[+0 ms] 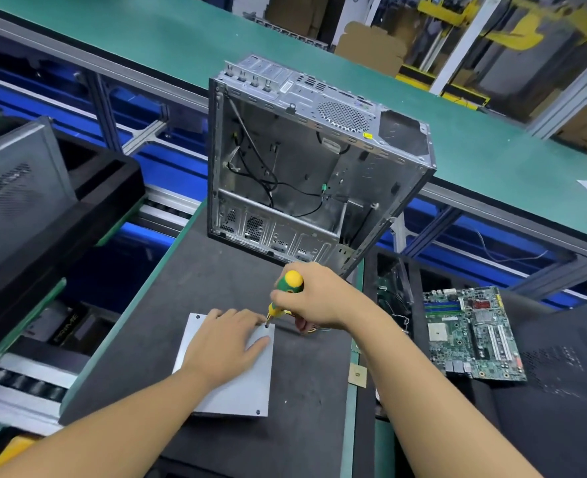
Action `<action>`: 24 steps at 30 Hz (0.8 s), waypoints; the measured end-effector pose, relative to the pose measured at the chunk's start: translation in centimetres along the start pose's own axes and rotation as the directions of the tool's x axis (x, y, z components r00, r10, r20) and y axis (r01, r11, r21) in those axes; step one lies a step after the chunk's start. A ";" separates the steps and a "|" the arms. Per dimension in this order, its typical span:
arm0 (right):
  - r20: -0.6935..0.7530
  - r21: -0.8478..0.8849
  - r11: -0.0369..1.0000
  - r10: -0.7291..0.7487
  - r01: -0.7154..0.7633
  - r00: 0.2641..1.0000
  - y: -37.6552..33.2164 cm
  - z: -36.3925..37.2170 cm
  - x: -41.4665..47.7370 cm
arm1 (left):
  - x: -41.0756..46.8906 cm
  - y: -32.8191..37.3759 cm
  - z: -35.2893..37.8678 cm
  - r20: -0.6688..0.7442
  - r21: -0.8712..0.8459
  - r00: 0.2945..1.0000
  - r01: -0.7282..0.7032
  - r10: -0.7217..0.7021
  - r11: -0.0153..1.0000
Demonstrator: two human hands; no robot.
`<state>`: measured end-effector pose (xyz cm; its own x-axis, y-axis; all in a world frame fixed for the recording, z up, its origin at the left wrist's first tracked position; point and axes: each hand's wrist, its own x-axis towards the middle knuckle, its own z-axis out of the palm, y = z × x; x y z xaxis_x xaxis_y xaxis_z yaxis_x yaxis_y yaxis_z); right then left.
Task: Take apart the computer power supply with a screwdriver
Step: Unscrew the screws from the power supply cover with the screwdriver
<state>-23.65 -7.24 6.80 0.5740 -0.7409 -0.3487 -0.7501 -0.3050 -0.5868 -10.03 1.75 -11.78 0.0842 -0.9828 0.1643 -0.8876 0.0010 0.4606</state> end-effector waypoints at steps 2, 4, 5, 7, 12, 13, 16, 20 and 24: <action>0.015 -0.076 0.997 -0.025 0.026 1.000 -0.2 0.2 0.3 | 0.0 0.1 -0.4 -0.052 -0.122 0.997 0.043 -0.050 0.992; -0.005 -0.072 0.997 0.017 -0.018 1.000 -0.3 0.2 0.3 | 0.1 0.1 -0.7 -0.045 -0.175 0.995 0.079 -0.089 0.981; -0.011 -0.049 0.997 0.051 -0.052 0.999 -0.4 0.2 0.2 | 0.2 0.2 -0.8 -0.038 -0.182 0.994 0.094 -0.103 0.979; 0.002 0.024 0.993 0.118 -0.118 0.993 -0.4 0.3 0.0 | 0.2 0.3 -0.8 -0.045 -0.180 0.993 0.103 -0.113 0.978; -0.186 -0.163 0.968 0.160 -0.191 0.969 0.0 0.2 0.0 | 0.2 0.6 -0.8 0.006 -0.058 0.997 0.076 -0.076 0.995; -0.200 -0.237 0.952 0.149 -0.196 0.968 0.0 0.0 0.0 | 0.3 0.6 -0.7 0.024 -0.028 0.997 0.073 -0.072 0.997; -0.194 -0.427 0.886 0.107 -0.182 0.975 -0.5 -0.2 -0.2 | 0.5 0.8 -0.6 0.071 0.056 0.994 0.082 -0.086 0.995; -0.027 -0.442 0.895 0.052 -0.058 0.998 -1.3 -0.5 -0.2 | 0.6 0.8 -0.3 0.141 0.197 0.987 0.042 -0.071 0.979; 0.135 -0.483 0.874 0.006 0.061 0.991 -2.3 -1.4 0.0 | 0.9 -0.1 -0.3 0.164 0.183 0.986 -0.017 -0.014 0.983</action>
<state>-22.40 -7.35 9.21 0.6088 -0.6550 -0.4476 -0.7790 -0.6003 -0.1811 -9.73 0.89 -11.40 0.0208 -0.9997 0.0127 -0.9568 -0.0162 0.2904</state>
